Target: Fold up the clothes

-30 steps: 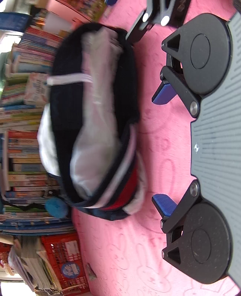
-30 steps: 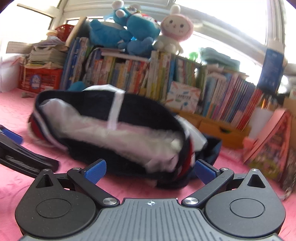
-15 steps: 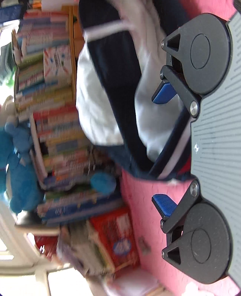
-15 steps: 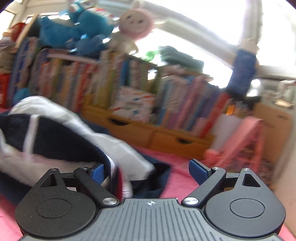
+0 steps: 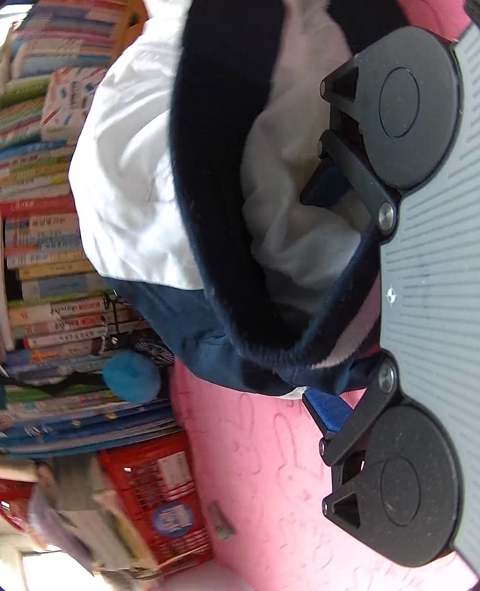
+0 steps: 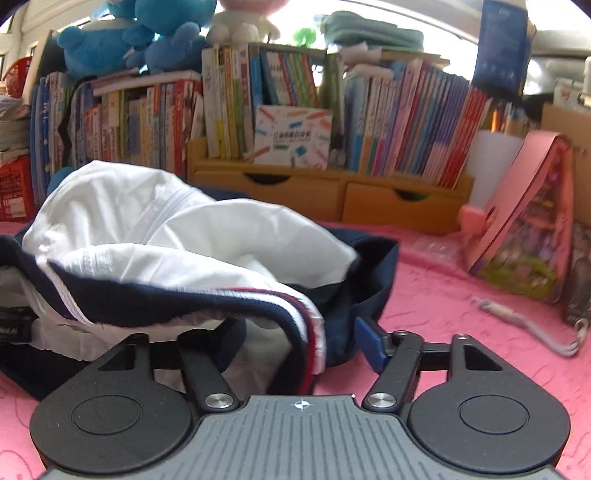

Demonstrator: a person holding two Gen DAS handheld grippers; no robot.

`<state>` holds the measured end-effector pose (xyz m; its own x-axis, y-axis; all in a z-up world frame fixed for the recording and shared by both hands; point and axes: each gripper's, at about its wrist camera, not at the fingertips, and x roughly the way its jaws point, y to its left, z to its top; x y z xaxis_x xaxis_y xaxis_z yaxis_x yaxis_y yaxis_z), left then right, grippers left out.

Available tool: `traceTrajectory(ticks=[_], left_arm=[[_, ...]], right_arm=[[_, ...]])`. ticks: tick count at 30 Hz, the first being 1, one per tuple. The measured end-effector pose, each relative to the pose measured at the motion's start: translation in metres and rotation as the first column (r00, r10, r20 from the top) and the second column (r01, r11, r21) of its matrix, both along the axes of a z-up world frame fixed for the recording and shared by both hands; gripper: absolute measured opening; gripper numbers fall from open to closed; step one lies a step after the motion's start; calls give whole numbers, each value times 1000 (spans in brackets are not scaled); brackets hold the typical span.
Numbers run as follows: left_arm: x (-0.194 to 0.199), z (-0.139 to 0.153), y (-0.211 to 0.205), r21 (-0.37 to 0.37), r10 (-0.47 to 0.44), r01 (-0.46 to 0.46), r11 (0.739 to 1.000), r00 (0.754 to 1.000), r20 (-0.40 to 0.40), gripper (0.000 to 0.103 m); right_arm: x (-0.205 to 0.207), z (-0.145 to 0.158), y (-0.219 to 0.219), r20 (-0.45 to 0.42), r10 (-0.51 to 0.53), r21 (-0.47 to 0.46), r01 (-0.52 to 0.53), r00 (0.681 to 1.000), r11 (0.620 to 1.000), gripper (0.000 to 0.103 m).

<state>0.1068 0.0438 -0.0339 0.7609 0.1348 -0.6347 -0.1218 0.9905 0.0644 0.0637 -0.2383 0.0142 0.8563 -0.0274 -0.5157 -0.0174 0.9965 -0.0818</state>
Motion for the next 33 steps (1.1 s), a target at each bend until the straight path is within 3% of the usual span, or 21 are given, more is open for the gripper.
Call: traceTrajectory(ticks=[2,5,7,9,12,14,15,18,22,24,27,30,33], left_arm=[[4,-2,9,-76,18,-19,997,1000,-17,103],[0,0,10,-70,9,-10,998,1000,-13,103],[-6,3,11,-76,4,-4,997,1000,1,87],[-15,10,17,-113,9,-7,994,1000,19,60],[-30,27,33,-191,30,-17,981,997,65,42],[-44,41,45,-243,40,-11,970,993,115,41],[-56,49,47,-233,32,5,972,988,154,41],[-97,75,44,-134,-19,56,989,964,264,43],[-156,93,49,-46,-72,93,995,939,336,51],[-181,89,51,3,-91,95,995,942,323,57],[-209,68,51,71,-120,106,992,963,240,61],[-227,43,48,82,-116,105,991,983,142,62],[-242,32,45,68,-115,109,992,989,93,62]], right_arm=[[1,-1,5,-10,1,2,-1,1000,1000,52],[-3,2,9,-9,18,-25,-18,1000,1000,46],[-8,5,8,6,26,-41,-26,1000,999,40],[-16,11,1,37,14,-55,-11,999,998,33],[-34,20,-13,93,-7,-73,14,996,997,31],[-50,27,-23,131,-3,-83,14,991,996,31],[-60,31,-26,152,6,-86,7,988,996,32],[-98,47,-32,223,50,-112,-26,974,993,36],[-152,62,-35,282,107,-159,-63,954,985,44],[-174,58,-37,257,134,-176,-90,957,980,50],[-198,42,-39,175,169,-201,-133,970,970,56],[-215,18,-39,75,182,-231,-160,980,960,57],[-225,9,-43,23,172,-213,-163,985,963,57]])
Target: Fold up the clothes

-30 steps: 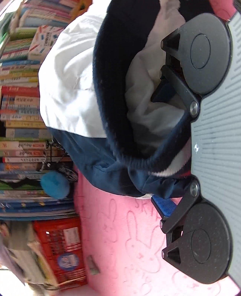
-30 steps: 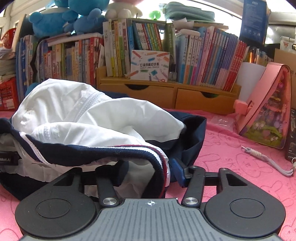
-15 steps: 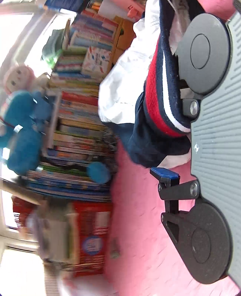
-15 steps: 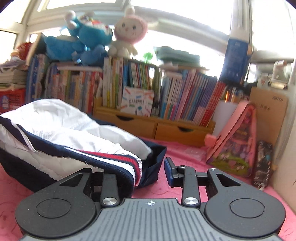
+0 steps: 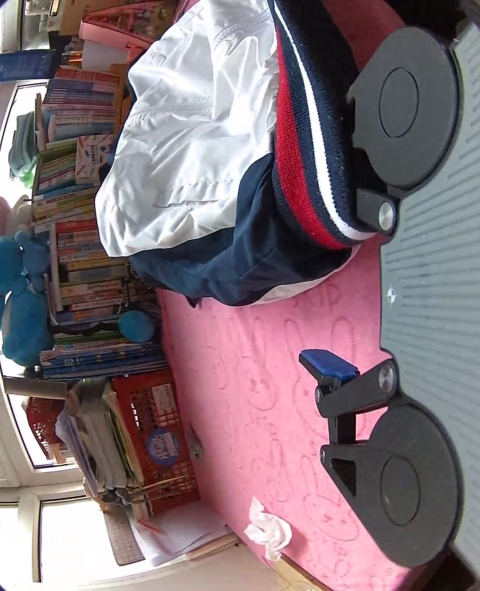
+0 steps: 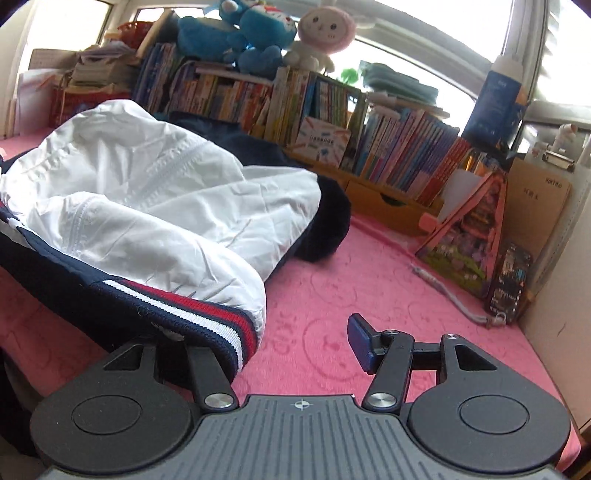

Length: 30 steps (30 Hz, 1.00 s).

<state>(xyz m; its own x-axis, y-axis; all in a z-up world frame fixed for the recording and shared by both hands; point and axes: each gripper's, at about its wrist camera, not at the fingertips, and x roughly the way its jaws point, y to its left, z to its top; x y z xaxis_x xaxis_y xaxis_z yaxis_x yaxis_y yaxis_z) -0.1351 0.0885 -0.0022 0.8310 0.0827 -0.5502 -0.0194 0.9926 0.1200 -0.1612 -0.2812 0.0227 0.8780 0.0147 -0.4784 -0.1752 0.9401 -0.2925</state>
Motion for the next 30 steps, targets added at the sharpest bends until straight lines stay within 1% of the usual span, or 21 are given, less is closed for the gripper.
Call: traceTrajectory(ticks=[1,2,3,4,6,9,10,13,16,17,18,19,20,21,22,23,25,26,27,29,30], left_arm=[[-6,1,-2,10,-9,9,1000,1000,1,62],[-12,2,-3,19,-19,19,1000,1000,1,65],[-16,3,-5,34,-24,24,999,1000,7,71],[-21,3,-6,40,-31,31,999,1000,3,74],[-23,-1,-5,27,-62,63,998,998,-32,75],[-31,-4,-3,11,-85,86,996,995,-56,74],[-34,-5,-2,4,-93,94,996,994,-60,74],[-50,10,11,-77,-148,145,986,988,-33,79],[-64,28,26,-124,-189,188,974,982,2,81],[-67,34,30,-143,-202,202,969,979,16,82],[-69,41,33,-167,-215,218,962,976,38,85],[-70,49,35,-199,-227,237,951,971,75,88],[-66,55,35,-238,-246,267,934,962,115,96],[-63,62,34,-274,-263,298,915,952,156,101],[-59,69,34,-308,-278,329,893,940,197,101],[-54,74,32,-329,-295,360,873,927,233,101],[-41,82,23,-358,-318,424,832,893,318,101],[-34,82,17,-358,-318,429,830,889,328,102],[-24,80,8,-338,-310,416,844,894,323,102],[-7,66,-9,-270,-296,368,890,915,275,102],[2,56,-19,-226,-290,344,911,926,241,102]], right_arm=[[-3,1,-4,-15,-1,15,2,1000,1000,57],[-6,2,-7,-30,-3,29,3,1000,1000,57],[-11,2,-13,-44,9,68,-6,999,998,57],[-16,2,-18,-56,22,108,-15,998,994,57],[-19,0,-32,-111,43,222,-17,993,975,57],[-20,-8,-35,-165,48,260,-4,985,966,57],[-24,-10,-32,-169,67,243,-24,983,970,57],[-37,-8,-23,-177,146,202,-109,973,973,57],[-48,1,-32,-206,197,221,-151,958,964,64],[-50,5,-37,-217,207,237,-154,954,959,65],[-53,9,-42,-228,217,252,-157,949,955,66],[-54,16,-45,-216,216,268,-155,952,951,67],[-55,23,-49,-203,215,284,-153,955,947,72],[-54,34,-51,-154,209,309,-154,966,938,79],[-53,45,-52,-102,201,335,-157,974,929,81],[-49,54,-52,-58,223,381,-185,973,906,85],[-40,73,-52,31,261,467,-245,965,850,87],[-33,81,-49,64,284,509,-276,957,815,88],[-26,88,-47,96,305,549,-306,947,777,89],[-13,97,-42,137,332,610,-343,933,714,94],[-5,98,-36,141,333,610,-347,932,712,97]])
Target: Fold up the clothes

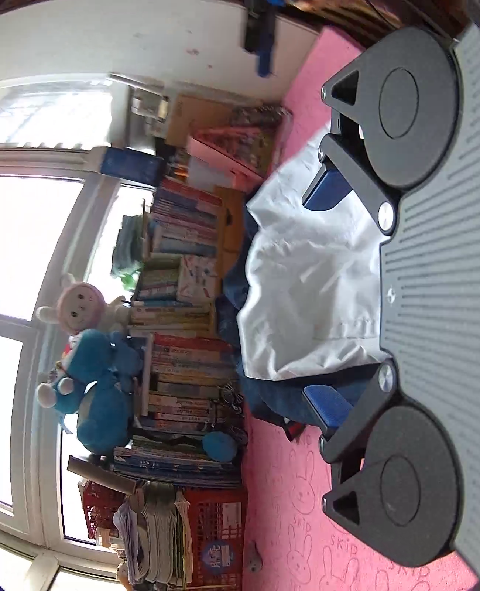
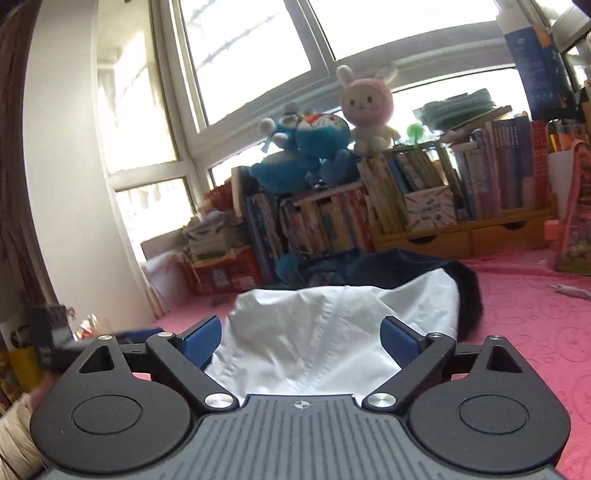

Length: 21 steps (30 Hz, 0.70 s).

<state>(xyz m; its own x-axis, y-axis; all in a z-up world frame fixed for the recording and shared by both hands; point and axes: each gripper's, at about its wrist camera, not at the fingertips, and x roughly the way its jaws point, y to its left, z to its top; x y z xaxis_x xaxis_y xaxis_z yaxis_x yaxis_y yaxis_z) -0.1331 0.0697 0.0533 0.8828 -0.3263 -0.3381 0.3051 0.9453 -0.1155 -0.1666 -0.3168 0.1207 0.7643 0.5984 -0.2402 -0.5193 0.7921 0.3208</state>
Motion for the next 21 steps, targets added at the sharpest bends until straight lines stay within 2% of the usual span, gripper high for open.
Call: traceTrajectory(ticks=[2,4,7,10,15,18,20,21], left_arm=[[14,-25,-11,104,40,-34,994,998,-52,102],[23,-51,-17,181,84,-62,982,990,-117,102],[24,-73,-17,236,123,-86,968,982,-144,102],[22,-78,-16,245,118,-82,966,984,-135,103],[25,-81,-7,171,108,-80,982,982,-156,103],[23,-81,-7,169,96,-71,983,985,-145,103],[23,-79,-6,162,79,-54,985,986,-150,103],[23,-77,-5,154,68,-43,987,985,-159,103]], right_arm=[[14,-1,16,7,-16,-32,16,1000,999,97],[29,-14,41,1,-69,-140,68,998,988,97],[51,-42,74,-20,-116,-253,107,993,961,97],[71,-65,97,-71,-103,-293,78,992,953,97],[98,-102,128,-155,-116,-341,57,981,938,97],[109,-122,131,-192,-169,-368,89,967,926,97],[115,-128,126,-229,-176,-347,89,957,934,98],[118,-132,124,-248,-178,-335,88,952,938,101]])
